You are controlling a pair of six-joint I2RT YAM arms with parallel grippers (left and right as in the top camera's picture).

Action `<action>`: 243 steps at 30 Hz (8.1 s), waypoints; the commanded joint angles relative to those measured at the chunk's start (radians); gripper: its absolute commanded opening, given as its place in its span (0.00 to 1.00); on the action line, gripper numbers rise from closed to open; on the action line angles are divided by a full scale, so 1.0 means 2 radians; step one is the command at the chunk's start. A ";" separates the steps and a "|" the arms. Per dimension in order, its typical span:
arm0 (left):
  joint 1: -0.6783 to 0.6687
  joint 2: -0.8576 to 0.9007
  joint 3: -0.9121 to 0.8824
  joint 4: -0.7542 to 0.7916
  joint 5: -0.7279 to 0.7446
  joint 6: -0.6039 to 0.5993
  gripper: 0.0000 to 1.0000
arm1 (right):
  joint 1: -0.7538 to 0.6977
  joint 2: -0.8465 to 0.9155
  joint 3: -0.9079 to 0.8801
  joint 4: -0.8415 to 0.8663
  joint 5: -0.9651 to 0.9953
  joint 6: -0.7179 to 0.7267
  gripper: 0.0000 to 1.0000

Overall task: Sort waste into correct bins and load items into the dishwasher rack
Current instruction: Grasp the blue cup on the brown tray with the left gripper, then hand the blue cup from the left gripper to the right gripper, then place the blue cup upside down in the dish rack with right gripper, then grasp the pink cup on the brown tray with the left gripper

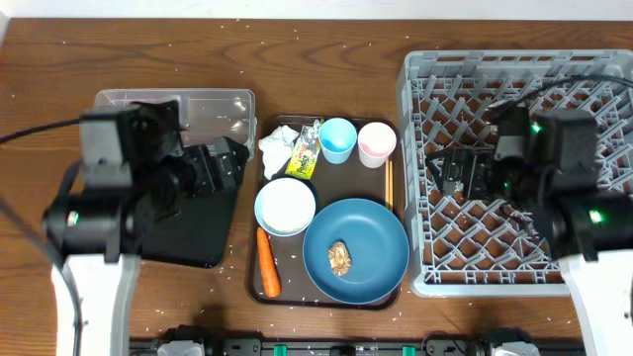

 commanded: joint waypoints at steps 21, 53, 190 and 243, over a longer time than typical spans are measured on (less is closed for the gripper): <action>-0.200 0.276 0.006 0.277 -0.162 -0.043 0.91 | -0.077 0.044 0.012 -0.073 0.117 0.103 0.99; -0.227 0.354 0.006 0.292 -0.124 -0.053 0.06 | -0.077 0.045 0.010 -0.089 0.117 0.101 0.99; -0.101 0.136 0.006 0.262 0.323 0.062 0.88 | -0.448 0.184 0.020 -0.036 -0.045 0.172 0.98; -0.265 0.418 0.006 0.369 -0.049 -0.004 0.06 | -0.283 0.022 0.025 -0.107 -0.047 0.053 0.99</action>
